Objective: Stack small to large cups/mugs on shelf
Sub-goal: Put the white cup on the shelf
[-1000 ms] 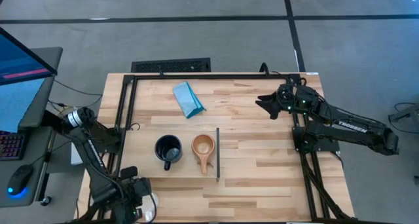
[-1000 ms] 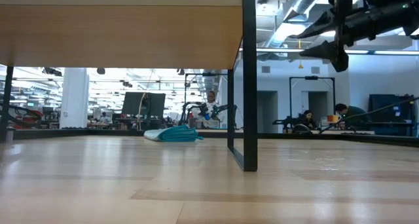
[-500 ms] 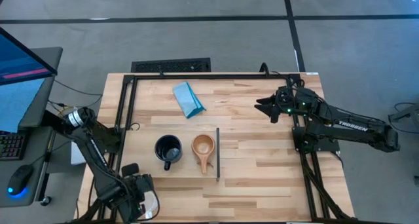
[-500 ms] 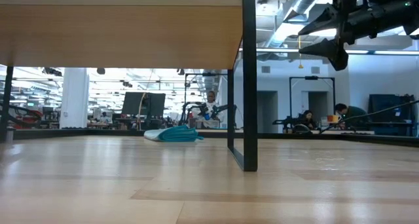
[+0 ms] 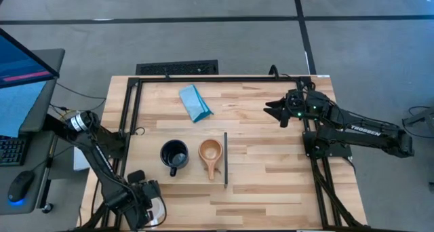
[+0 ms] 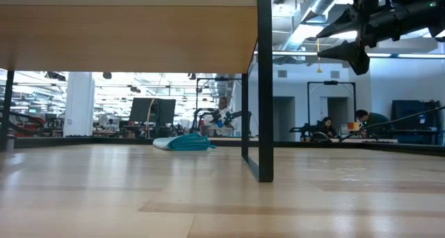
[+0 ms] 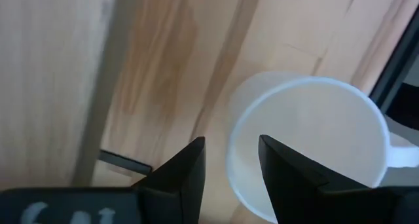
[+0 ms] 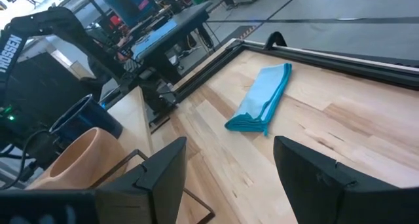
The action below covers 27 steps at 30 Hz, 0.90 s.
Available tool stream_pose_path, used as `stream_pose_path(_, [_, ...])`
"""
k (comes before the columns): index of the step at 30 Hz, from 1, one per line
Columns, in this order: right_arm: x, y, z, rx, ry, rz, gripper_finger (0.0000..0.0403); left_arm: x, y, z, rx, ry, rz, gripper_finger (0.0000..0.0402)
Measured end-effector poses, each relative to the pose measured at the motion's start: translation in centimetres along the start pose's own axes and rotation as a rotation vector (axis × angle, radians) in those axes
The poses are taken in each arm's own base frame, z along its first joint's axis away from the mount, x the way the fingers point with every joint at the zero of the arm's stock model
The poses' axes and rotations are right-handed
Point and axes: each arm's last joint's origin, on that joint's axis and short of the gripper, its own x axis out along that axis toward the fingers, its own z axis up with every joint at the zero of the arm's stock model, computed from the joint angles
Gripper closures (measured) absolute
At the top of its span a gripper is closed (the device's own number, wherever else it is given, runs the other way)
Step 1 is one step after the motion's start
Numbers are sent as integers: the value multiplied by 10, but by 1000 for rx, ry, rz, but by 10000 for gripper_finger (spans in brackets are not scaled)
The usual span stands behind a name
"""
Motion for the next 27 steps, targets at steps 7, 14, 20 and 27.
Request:
stream_pose_path(7, [0,0,0,0,0,0,154,0,2,0,2,3,17,267])
stream_pose_path(14, [0,0,0,-7,0,0,154,9,2,-3,-4,52,-9,267])
stream_pose_path(20, [0,0,0,-8,0,0,154,16,1,-6,-8,38,-23,267])
stream_pose_path(27, [1,0,0,-9,3,-2,154,16,2,-6,2,37,-9,267])
